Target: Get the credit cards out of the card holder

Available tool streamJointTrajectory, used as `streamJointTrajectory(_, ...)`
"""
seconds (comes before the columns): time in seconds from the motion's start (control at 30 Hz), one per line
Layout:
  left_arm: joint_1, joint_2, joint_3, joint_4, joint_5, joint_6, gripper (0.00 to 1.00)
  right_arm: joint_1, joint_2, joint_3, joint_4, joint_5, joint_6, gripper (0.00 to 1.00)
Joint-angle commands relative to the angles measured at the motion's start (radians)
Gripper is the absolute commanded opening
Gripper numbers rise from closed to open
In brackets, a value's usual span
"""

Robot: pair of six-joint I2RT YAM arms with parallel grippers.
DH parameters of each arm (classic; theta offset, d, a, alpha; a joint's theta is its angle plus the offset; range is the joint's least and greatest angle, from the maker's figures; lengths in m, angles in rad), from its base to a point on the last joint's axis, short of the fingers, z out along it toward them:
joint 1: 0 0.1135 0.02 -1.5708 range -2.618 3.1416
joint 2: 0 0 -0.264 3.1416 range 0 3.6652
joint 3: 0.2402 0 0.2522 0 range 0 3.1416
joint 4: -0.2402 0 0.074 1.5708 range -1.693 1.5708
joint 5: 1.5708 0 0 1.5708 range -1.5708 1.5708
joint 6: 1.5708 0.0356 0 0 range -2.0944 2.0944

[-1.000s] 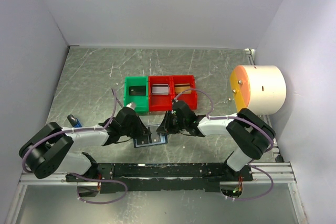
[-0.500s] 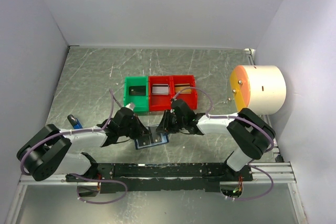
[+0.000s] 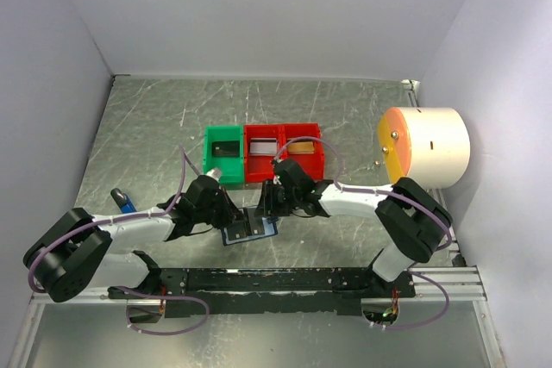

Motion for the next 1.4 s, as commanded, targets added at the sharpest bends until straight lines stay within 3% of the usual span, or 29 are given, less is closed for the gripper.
streamJointTrajectory(0.0,0.0,-0.001,0.019,-0.017,0.028,0.015,0.07,0.025,0.019,0.051,-0.09,0.051,-0.043,0.38)
streamJointTrajectory(0.3,0.0,0.002,0.0,0.026,0.043,-0.003,0.14,0.028,0.069,0.012,-0.114,0.084,-0.015,0.34)
streamJointTrajectory(0.83,0.001,0.038,-0.119,0.349,0.153,-0.147,0.28,0.028,0.097,-0.106,-0.002,0.06,0.076,0.18)
streamJointTrajectory(1.07,0.001,-0.023,-0.151,0.319,0.109,-0.175,0.26,0.029,0.098,-0.111,-0.01,0.069,0.077,0.18)
streamJointTrajectory(1.37,0.001,-0.063,-0.145,0.257,0.079,-0.166,0.13,0.027,0.1,-0.105,-0.021,0.077,0.075,0.17)
